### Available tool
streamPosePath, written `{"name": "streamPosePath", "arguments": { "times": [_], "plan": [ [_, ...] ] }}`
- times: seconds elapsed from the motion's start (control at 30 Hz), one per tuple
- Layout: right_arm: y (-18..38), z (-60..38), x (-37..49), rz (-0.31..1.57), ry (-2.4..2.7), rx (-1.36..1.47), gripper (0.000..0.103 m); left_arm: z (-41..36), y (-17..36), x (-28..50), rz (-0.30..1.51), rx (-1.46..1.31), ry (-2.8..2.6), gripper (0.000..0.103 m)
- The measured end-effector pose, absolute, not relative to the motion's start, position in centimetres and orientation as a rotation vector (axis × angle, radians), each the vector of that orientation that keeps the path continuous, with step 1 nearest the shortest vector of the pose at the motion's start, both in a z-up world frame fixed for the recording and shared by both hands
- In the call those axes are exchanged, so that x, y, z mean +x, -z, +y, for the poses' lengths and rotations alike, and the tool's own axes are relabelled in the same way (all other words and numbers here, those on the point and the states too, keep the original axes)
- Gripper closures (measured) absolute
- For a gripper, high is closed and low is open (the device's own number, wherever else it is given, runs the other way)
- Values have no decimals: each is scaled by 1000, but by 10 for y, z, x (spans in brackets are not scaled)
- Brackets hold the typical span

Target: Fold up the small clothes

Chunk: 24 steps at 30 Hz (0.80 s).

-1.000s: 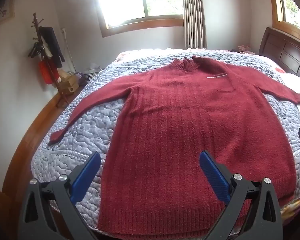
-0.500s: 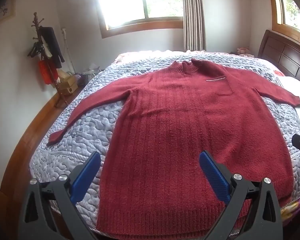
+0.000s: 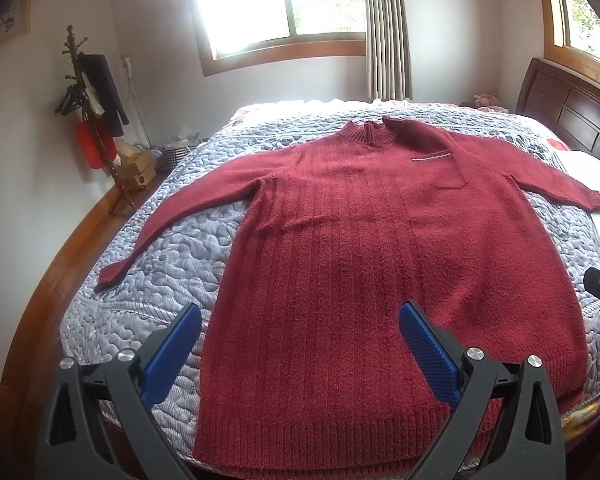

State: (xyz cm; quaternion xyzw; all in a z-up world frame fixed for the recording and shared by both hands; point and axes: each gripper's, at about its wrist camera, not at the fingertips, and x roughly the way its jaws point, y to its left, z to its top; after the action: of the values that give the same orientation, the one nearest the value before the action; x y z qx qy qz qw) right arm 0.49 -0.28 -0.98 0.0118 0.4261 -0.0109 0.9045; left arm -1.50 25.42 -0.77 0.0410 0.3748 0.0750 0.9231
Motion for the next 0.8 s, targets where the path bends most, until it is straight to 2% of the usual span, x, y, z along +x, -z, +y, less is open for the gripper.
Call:
{"name": "streamPosePath", "arguments": {
  "times": [0.8],
  "plan": [
    [11,-8,8,882,17,32,3,251,8,-13,772,96,-155,4]
  ]
}}
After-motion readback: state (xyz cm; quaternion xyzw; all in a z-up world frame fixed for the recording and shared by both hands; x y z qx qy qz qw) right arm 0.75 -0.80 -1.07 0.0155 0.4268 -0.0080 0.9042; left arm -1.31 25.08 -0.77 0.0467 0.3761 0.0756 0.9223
